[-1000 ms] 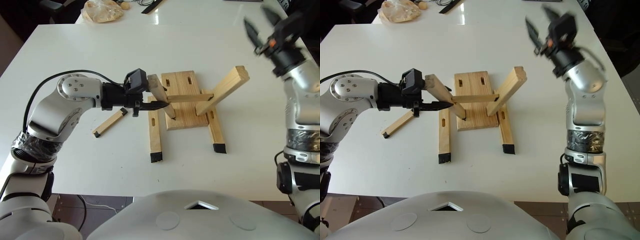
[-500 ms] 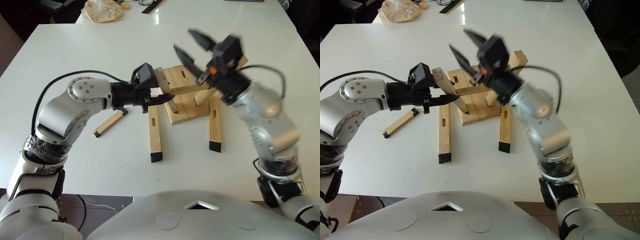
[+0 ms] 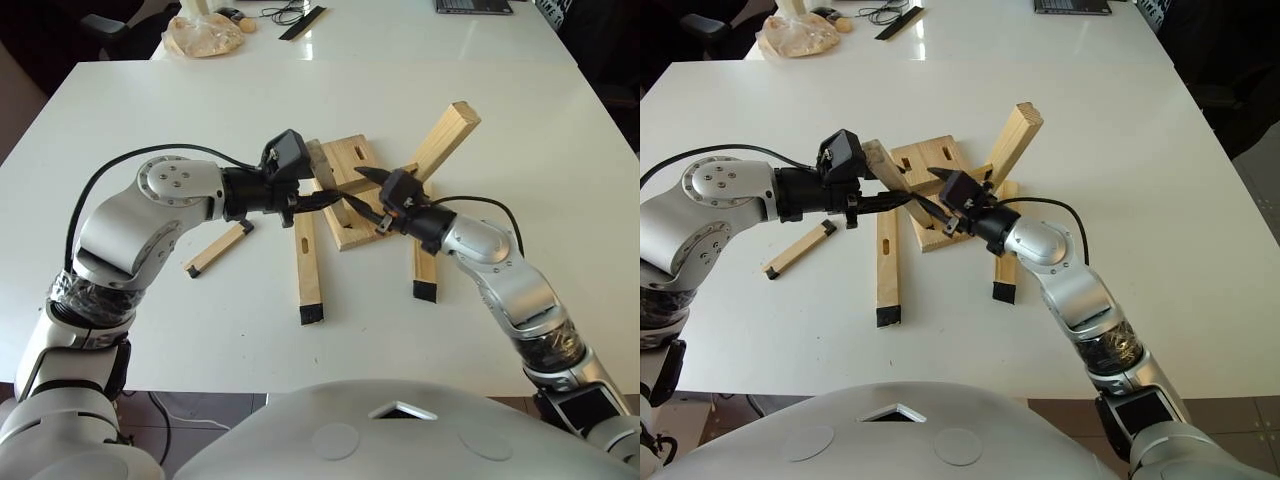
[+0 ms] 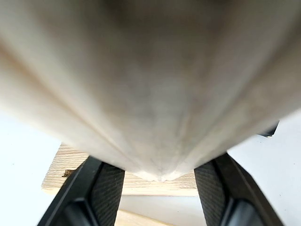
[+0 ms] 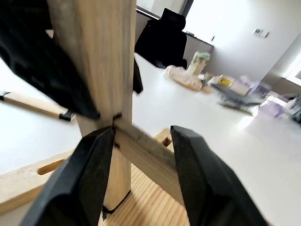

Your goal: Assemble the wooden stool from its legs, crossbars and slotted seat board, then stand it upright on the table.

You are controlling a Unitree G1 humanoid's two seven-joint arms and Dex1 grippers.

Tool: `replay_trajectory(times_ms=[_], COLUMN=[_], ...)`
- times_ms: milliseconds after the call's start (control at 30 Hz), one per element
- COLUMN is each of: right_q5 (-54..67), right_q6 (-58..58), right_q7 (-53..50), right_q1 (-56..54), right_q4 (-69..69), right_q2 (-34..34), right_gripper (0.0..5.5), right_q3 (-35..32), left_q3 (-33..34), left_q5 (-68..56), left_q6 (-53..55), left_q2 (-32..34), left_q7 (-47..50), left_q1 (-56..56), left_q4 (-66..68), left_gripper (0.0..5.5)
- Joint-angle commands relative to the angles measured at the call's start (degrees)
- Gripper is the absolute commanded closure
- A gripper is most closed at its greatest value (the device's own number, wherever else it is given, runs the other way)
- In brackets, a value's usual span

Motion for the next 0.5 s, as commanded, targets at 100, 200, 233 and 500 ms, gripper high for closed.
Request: replay_trajectory(times_ms=[100,200,233,500], right_q5=[37.4,46.6,45.1,9.1], right_q6=[10.3,10.7,10.2,-7.4], right_q7=[-3.1,-6.3,-7.1,-23.1], right_q1=[-13.0,-19.4,-20.3,-19.5], right_q4=[-9.5,-0.8,3.7,42.1], right_q2=[3.3,-1.7,-3.7,-15.5], right_gripper=[3.33,3.33,3.33,3.33], right_q3=[-23.1,-36.3,-39.5,-40.9], left_q3=[-2.9,-2.3,-2.2,-1.3], left_q5=[2.2,2.2,2.1,1.7], left_q6=[3.6,3.5,3.5,3.5], left_q2=[0.9,0.9,0.9,1.0], left_q7=[-1.2,-0.8,-0.7,-1.1], left_q1=[5.2,6.1,6.3,6.7], left_q4=[2.8,2.5,2.3,2.1], left_gripper=[3.46,3.46,3.46,3.46])
